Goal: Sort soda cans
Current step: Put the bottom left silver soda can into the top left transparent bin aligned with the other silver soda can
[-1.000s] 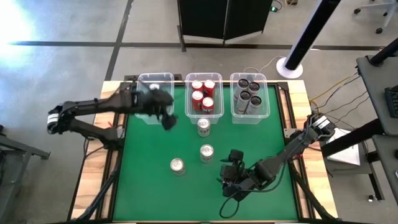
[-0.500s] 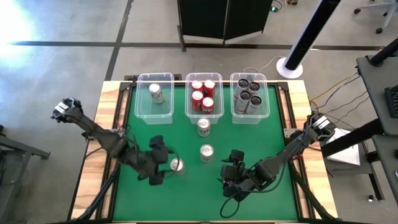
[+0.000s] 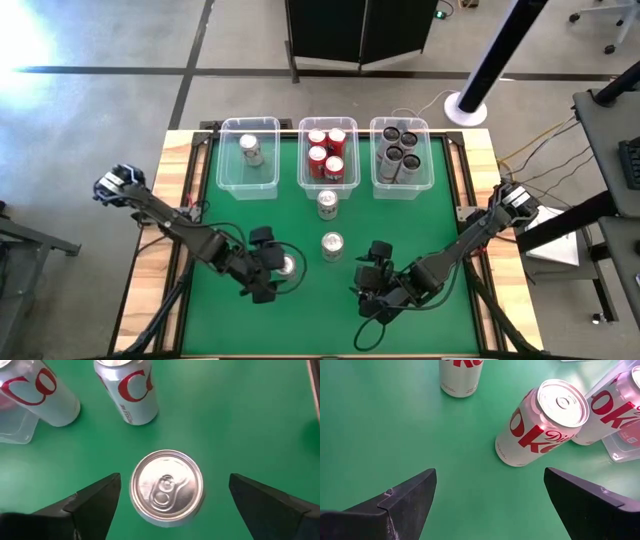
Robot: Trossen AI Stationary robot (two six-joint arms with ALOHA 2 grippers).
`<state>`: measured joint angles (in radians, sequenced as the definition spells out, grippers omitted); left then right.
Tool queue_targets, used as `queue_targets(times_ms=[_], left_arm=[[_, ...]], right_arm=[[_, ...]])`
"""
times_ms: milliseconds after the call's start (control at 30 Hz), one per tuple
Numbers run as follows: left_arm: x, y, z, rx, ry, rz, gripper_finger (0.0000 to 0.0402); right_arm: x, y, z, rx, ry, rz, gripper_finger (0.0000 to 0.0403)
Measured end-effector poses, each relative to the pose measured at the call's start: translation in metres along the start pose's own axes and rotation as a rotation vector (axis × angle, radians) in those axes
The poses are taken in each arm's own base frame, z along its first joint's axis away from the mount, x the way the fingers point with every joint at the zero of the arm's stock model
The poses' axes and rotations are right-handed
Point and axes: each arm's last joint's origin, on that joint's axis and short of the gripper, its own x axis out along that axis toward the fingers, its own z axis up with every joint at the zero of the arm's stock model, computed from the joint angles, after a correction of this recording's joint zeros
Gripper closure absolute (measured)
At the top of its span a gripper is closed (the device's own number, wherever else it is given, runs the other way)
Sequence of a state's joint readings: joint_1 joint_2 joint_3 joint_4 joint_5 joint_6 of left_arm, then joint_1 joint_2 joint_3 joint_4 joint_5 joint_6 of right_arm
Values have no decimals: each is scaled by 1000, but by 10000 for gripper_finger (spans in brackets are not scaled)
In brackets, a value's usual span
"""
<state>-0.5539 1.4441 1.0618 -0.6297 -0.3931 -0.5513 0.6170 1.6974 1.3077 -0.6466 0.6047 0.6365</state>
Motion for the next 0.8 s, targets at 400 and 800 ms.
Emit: queue_targets(times_ms=[400,800], left_arm=[[32,0,4,2,111,-6,43],[49,-2,20,76,235,16,50]], right_arm=[[0,0,0,4,1,1,39],[0,0,0,7,2,2,39]])
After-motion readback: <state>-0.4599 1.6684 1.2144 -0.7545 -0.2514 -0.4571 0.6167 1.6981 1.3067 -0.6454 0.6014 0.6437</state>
